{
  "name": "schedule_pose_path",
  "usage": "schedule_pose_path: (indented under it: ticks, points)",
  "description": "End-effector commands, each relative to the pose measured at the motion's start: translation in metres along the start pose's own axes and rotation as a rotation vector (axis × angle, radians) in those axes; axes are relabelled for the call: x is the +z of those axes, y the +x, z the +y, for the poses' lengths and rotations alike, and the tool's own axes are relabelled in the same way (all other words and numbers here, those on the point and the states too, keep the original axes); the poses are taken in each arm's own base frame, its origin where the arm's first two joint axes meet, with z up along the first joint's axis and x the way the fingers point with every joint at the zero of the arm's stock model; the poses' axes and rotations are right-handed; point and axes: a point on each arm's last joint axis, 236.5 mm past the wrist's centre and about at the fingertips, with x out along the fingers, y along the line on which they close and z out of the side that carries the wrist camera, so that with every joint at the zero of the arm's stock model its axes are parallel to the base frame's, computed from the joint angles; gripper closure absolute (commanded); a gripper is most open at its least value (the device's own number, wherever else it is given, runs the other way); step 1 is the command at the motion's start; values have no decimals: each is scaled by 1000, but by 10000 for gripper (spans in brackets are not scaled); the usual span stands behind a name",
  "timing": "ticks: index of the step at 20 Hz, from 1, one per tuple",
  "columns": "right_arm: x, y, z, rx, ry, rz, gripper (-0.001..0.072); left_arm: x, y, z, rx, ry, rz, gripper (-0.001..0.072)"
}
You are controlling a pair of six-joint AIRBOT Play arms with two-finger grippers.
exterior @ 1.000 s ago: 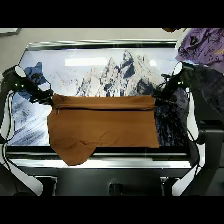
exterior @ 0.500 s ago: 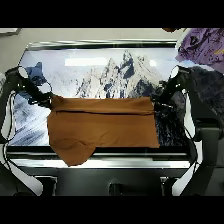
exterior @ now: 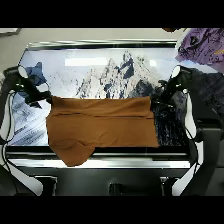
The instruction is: Fold the clothes and pants, and hang the long-sleeved shirts on hangers.
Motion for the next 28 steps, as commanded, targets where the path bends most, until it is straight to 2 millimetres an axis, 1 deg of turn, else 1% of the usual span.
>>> schedule_pose_path:
  ticks: [1, 2, 3, 4, 5, 6, 7, 9, 10, 12, 13, 14, 16, 18, 19, 21, 24, 28]
  points:
    - [2, -48, -13, 14, -31, -145, 231, 0, -45, 43, 83, -67, -106, 35]
    - [3, -67, -21, 40, -25, -204, 231, -9, -58, 58, 77, -101, -122, 37]
    - [1, -85, -30, 85, -9, -254, 231, -26, -64, 74, 68, -139, -122, 41]
    - [-4, -96, -36, 151, 7, -291, 232, -46, -63, 84, 31, -176, -114, 41]
    - [-13, -100, -41, 218, 21, -309, 232, -71, -56, 87, -29, -208, -101, 40]
    - [-24, -98, -46, 275, 45, -310, 232, -102, -45, 84, -113, -251, -80, 40]
    - [-35, -92, -49, 313, 63, -309, 232, -131, -34, 75, -197, -278, -60, 40]
    - [-53, -74, -55, 329, 102, -313, 233, -192, -9, 48, -340, -359, -15, 40]
    - [-60, -63, -54, 329, 110, -315, 233, -218, 4, 38, -368, -385, 8, 40]
    - [-72, -48, -49, 336, 128, -304, 233, -264, 28, 19, -396, -434, 56, 40]
    - [-77, -43, -46, 337, 127, -296, 233, -281, 37, 9, -425, -441, 75, 40]
    - [-80, -41, -44, 342, 128, -292, 233, -294, 44, 0, -451, -448, 88, 40]
    - [-81, -44, -41, 352, 126, -303, 234, -312, 53, -15, -502, -463, 112, 41]
    - [-80, -49, -36, 370, 123, -322, 234, -322, 60, -27, -545, -481, 144, 41]
    - [-79, -51, -34, 377, 121, -330, 234, -325, 64, -30, -553, -487, 153, 42]
    - [-80, -53, -32, 387, 120, -333, 234, -325, 70, -32, -557, -490, 147, 43]
    - [-79, -54, -29, 398, 119, -334, 234, -317, 67, -45, -606, -474, 128, 44]
    - [-79, -54, -29, 397, 119, -335, 234, -311, 77, -54, -578, -427, 102, 44]
